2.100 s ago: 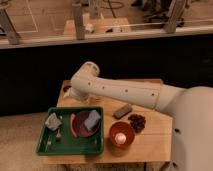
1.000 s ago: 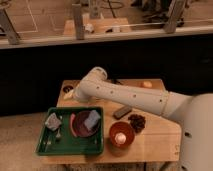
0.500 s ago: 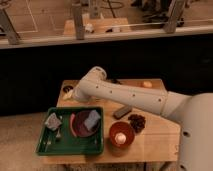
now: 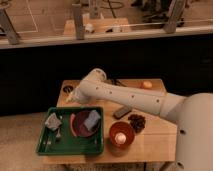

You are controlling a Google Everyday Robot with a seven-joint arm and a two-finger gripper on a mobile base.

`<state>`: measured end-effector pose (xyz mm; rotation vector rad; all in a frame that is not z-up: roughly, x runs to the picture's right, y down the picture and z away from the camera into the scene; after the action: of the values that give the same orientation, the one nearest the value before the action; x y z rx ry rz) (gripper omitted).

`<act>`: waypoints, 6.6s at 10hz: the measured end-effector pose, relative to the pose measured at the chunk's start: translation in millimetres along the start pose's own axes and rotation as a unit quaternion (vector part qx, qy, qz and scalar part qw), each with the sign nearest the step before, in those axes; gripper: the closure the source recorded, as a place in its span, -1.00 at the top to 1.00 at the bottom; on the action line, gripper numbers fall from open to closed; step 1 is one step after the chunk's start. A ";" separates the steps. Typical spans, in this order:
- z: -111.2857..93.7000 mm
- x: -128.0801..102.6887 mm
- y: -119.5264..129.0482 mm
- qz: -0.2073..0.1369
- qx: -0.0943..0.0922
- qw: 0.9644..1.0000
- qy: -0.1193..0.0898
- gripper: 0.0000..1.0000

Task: Place pepper in metal cup

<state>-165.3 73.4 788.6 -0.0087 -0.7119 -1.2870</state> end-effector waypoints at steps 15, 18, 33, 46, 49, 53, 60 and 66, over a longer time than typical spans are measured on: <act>65.5 -17.9 21.7 -0.072 -0.009 0.996 -0.059 0.33; 69.6 -21.9 22.8 -0.091 -0.014 0.993 -0.069 0.33; 94.5 -39.2 38.3 -0.103 -0.077 0.986 -0.110 0.33; 99.1 -38.5 44.6 -0.084 -0.082 0.985 -0.127 -0.25; 58.9 -24.3 26.4 -0.061 -0.033 0.994 -0.083 -0.25; -8.8 10.5 22.9 0.045 0.054 0.998 0.000 -0.25; -63.4 53.8 67.3 0.234 0.166 0.952 0.103 -0.25; -70.8 60.6 66.8 0.248 0.173 0.946 0.114 -0.94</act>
<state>-67.1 14.1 787.3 0.2314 -0.6726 -0.6572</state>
